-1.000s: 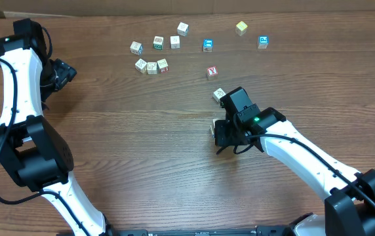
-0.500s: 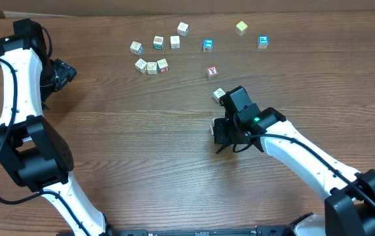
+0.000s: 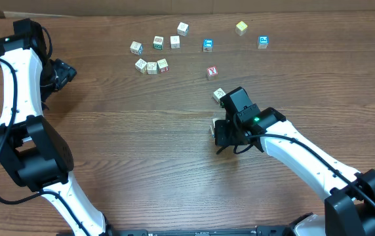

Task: Form a tower
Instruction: 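Raise the right gripper and move it toward the far blocks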

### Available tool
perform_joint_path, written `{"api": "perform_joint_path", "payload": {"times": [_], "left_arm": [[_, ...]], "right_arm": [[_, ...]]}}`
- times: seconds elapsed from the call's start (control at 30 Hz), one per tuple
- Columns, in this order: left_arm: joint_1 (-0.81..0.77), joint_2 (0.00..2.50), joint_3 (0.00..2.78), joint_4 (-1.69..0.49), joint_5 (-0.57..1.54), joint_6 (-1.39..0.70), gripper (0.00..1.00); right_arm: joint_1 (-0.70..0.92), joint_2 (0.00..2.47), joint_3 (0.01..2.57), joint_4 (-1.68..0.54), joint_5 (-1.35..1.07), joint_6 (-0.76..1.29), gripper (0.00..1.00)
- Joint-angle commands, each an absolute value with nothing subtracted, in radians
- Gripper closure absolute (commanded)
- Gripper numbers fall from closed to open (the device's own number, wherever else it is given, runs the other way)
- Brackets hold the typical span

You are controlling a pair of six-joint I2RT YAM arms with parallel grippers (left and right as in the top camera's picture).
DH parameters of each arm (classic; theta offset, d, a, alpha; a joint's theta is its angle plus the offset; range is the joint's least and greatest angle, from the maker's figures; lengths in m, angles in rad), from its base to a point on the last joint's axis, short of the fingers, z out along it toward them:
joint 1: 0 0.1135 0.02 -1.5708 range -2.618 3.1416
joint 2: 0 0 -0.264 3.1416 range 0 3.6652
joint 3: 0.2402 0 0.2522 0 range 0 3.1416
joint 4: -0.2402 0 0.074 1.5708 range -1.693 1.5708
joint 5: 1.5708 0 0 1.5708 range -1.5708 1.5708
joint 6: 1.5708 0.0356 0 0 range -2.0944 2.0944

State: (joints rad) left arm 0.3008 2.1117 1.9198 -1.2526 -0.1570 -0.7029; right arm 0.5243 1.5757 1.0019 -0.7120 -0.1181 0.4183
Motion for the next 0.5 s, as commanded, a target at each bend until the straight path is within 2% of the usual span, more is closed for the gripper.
{"api": "perform_joint_path", "payload": {"times": [0.0,0.47], "left_arm": [[0.295,2.115,1.933,-1.251,-0.160,-0.695,0.01],[0.295,2.115,1.933,-1.251,-0.160,-0.695,0.00]], "right_arm": [[0.529,1.573,1.000,-0.693,-0.091,0.419,0.96],[0.529,1.573,1.001,-0.706,-0.087,0.419,0.96]]}}
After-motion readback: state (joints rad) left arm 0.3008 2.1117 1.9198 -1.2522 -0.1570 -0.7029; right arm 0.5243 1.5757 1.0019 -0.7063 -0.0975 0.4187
